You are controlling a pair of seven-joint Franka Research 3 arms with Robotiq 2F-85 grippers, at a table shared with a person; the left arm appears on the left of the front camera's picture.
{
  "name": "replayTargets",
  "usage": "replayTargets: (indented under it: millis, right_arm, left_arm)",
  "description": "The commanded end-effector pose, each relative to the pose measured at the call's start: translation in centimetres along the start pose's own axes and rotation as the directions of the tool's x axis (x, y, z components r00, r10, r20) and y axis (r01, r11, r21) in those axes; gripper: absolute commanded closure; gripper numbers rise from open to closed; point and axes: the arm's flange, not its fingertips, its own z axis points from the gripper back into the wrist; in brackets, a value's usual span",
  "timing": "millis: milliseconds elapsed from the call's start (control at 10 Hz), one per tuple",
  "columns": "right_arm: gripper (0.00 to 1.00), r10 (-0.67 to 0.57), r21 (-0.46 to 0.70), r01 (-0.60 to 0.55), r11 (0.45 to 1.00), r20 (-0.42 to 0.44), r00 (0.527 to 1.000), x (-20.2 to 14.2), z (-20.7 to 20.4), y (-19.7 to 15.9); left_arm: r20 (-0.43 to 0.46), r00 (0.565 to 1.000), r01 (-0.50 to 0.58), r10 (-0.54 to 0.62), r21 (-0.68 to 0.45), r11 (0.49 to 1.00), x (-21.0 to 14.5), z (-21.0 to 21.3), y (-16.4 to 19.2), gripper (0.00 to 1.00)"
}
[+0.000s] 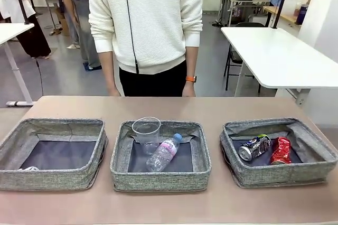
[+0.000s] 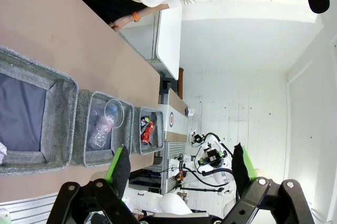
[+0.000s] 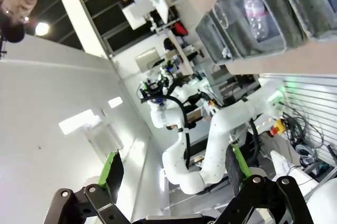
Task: Sort the waste into the appropriate baskets.
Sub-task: Place the picked waste into the Fabric basket indicated by the person.
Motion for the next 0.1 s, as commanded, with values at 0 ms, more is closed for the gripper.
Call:
replayTargets:
  millis: [0]
  right_arm:
    - [0.0, 0.026, 0.012, -0.026, 1.0, -0.009, 1.0, 0.07, -0.12, 0.2]
  left_arm:
    - [-0.003, 1.0, 0.021, -0.021, -0.017, 1.0, -0.01, 0.05, -0.09, 0.0]
